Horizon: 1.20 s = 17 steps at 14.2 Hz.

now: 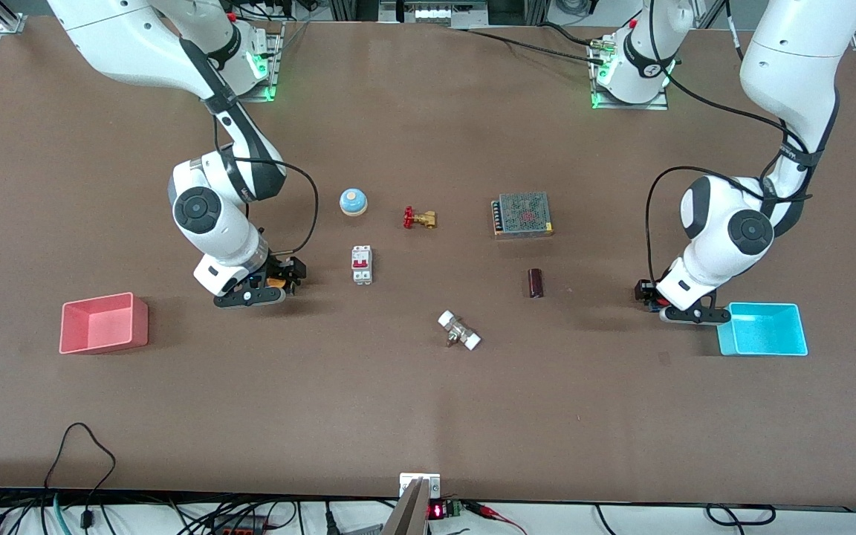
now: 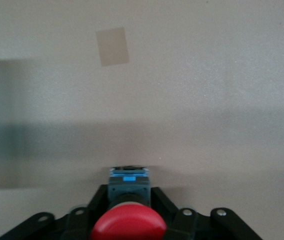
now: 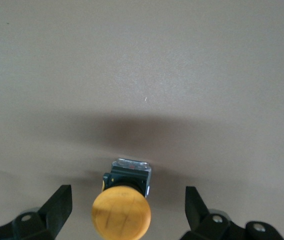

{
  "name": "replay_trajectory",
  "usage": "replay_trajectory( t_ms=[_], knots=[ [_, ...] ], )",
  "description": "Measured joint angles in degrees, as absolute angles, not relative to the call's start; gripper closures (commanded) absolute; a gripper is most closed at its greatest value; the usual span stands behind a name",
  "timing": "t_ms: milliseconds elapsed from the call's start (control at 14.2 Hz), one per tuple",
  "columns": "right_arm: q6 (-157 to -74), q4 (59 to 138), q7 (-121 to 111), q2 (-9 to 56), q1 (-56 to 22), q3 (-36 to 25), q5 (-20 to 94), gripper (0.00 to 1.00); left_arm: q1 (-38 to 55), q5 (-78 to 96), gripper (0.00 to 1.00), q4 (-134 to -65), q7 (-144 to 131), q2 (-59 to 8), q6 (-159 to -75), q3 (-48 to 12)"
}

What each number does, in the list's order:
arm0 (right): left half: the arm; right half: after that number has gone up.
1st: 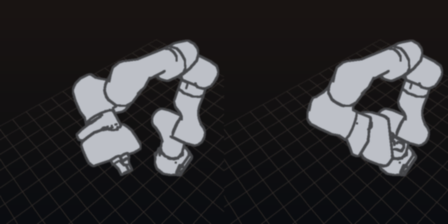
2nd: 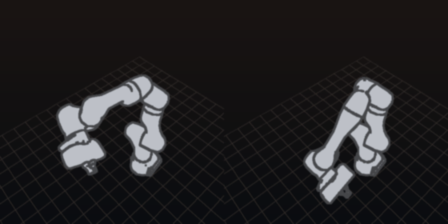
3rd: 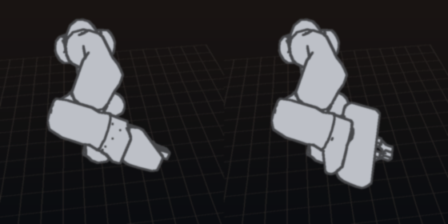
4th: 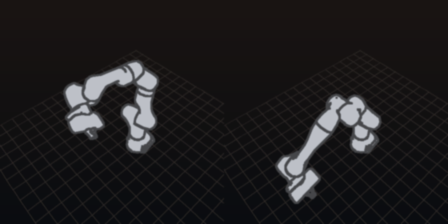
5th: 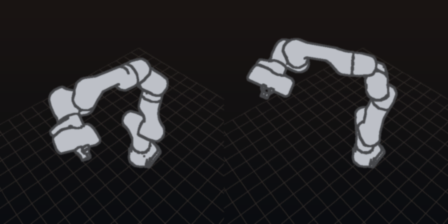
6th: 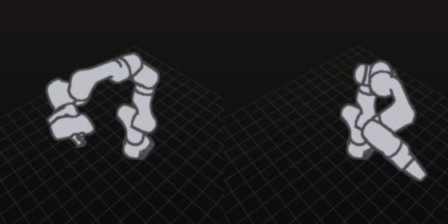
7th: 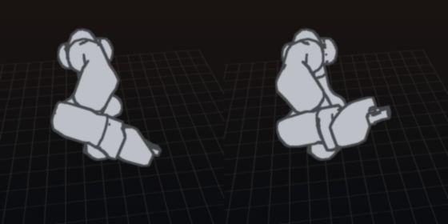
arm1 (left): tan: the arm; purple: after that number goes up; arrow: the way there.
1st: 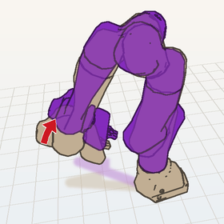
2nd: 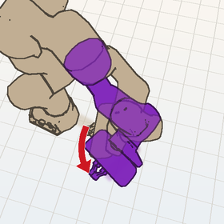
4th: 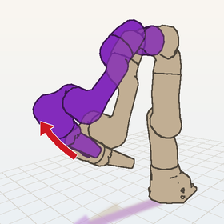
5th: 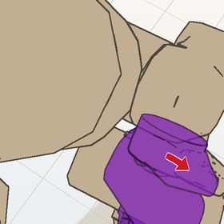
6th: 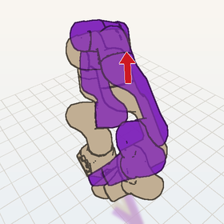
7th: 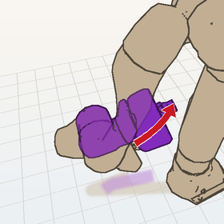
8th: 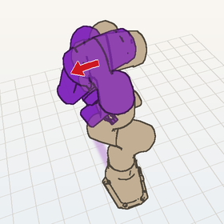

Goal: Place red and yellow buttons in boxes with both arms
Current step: 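Close the right gripper on the yellow button while the left grasps red, then carry the yellow button with the right gripper over the pink box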

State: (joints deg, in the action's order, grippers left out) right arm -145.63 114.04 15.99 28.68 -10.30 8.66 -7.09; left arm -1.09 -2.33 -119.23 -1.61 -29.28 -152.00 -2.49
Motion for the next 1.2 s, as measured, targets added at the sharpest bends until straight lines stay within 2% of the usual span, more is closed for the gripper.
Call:
replay_trajectory(
  t_ms=[282,423,635,846,987,1199],
  knots=[
    [-146.05,114.04,15.99,29.1,-10.31,8.67,-7.09,0.02,-1.17,-2.33,0.91,-116.9,-1.17,-29.22,-151.51,-2.37],
    [-146.19,114.04,15.99,29.27,-10.32,8.67,-7.09,0.14,-1.24,-2.33,0.91,-112.34,-0.57,-29.07,-145.5,-2.17],
    [-146.92,114.05,15.99,29.65,-10.37,8.67,-7.1,0.41,-1.34,-2.34,0.91,-102.47,1.34,-28.73,-132.4,-1.56],
    [-147.02,114.05,15.99,29.74,-10.49,8.68,-7.1,0.66,-2.22,-5.24,0.91,-98.02,6.61,-28.61,-128.89,0.88],
    [-147.03,114.04,16.0,29.6,-10.51,8.68,-7.13,0.71,-4.55,-6.67,0.91,-97.01,11.63,-28.7,-128.88,1.85],
    [-147.07,114.04,16.0,29.64,-10.51,8.68,-7.13,0.72,-8.58,-6.74,0.91,-95.69,16.41,-30.36,-128.89,2.04]
  ],
)
